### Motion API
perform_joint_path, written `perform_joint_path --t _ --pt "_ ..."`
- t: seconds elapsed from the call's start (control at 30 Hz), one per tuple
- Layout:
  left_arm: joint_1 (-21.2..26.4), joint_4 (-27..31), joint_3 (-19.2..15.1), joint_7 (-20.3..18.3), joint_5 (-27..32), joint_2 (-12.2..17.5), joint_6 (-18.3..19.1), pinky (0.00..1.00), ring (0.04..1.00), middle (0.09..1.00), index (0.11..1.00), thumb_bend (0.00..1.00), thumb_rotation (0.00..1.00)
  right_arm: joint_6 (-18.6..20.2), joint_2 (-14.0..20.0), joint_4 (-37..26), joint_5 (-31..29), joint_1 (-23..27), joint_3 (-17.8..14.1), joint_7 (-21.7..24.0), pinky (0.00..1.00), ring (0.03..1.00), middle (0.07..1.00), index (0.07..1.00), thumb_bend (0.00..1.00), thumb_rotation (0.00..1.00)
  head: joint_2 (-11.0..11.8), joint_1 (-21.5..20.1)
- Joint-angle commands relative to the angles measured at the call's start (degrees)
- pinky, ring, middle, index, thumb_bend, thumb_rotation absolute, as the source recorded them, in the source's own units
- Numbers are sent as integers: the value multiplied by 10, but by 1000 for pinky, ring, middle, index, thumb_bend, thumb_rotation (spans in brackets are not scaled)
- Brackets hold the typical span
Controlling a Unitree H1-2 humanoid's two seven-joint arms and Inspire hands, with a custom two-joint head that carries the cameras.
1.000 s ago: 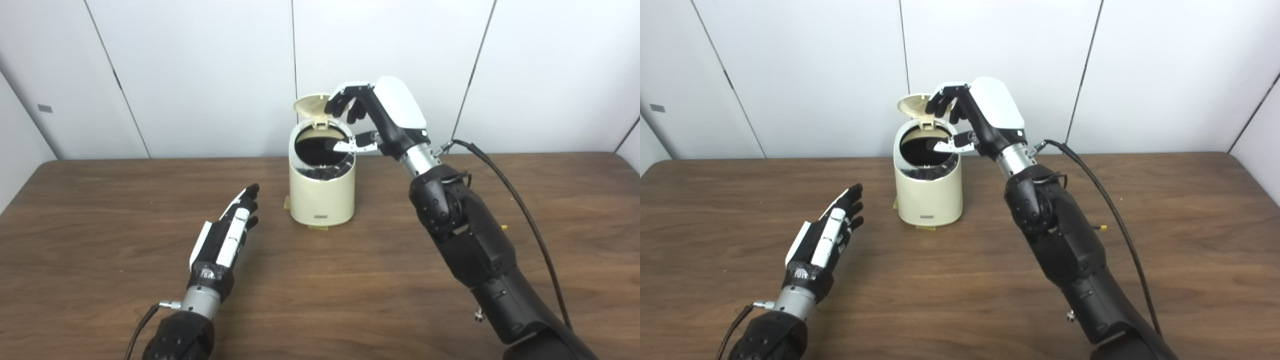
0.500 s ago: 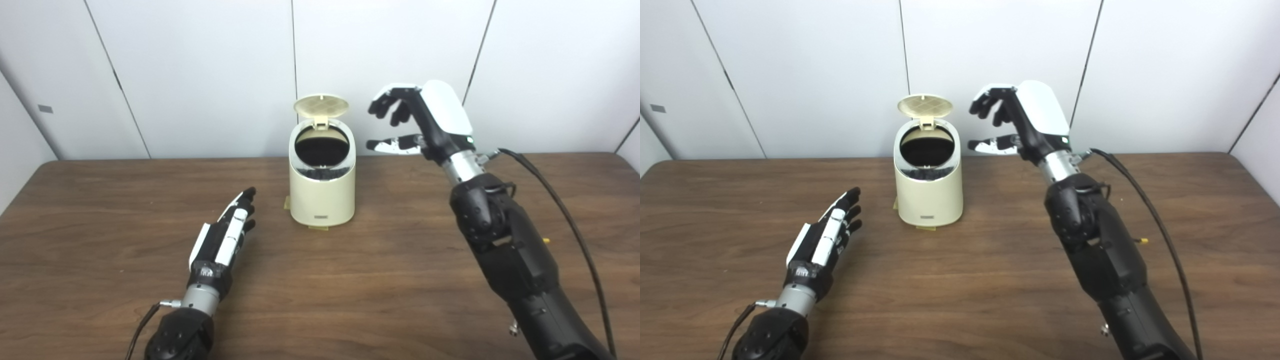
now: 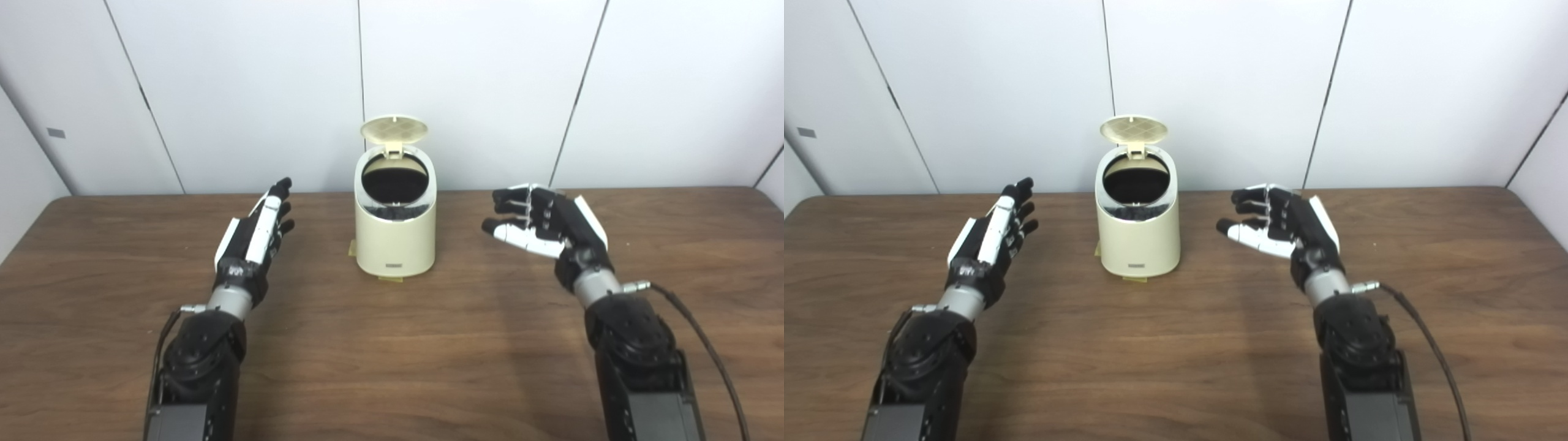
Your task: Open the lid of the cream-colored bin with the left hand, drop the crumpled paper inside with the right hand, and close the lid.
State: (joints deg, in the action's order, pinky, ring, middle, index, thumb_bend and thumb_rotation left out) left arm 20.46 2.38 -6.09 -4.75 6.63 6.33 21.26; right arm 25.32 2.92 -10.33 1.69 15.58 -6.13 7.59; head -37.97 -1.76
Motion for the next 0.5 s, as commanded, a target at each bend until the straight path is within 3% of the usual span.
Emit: perform_joint_path --t 0.0,0.13,0.2,0.33,0.47 --pt "41 8 -3 2 7 8 0 986 1000 1000 988 574 859 -4 4 -31 -23 7 -11 -5 825 884 851 747 599 750 -1 0" --pt "74 -8 1 1 2 13 6 980 1000 1000 992 573 873 9 -14 -48 -52 -20 -29 -25 895 918 871 761 618 808 1 0" --pt "89 -15 3 1 0 15 11 983 1000 1000 983 561 878 0 -16 -48 -58 -32 -29 -29 950 955 910 823 603 914 1 -2" --pt "128 -44 12 -7 -4 24 20 993 997 998 972 546 911 -39 -43 -37 -37 -59 -26 -77 956 934 883 814 535 971 6 -6" --pt "155 -60 21 -9 -8 28 28 991 995 990 958 561 916 -63 -56 -28 -38 -77 -19 -92 998 934 875 831 519 999 11 -5"
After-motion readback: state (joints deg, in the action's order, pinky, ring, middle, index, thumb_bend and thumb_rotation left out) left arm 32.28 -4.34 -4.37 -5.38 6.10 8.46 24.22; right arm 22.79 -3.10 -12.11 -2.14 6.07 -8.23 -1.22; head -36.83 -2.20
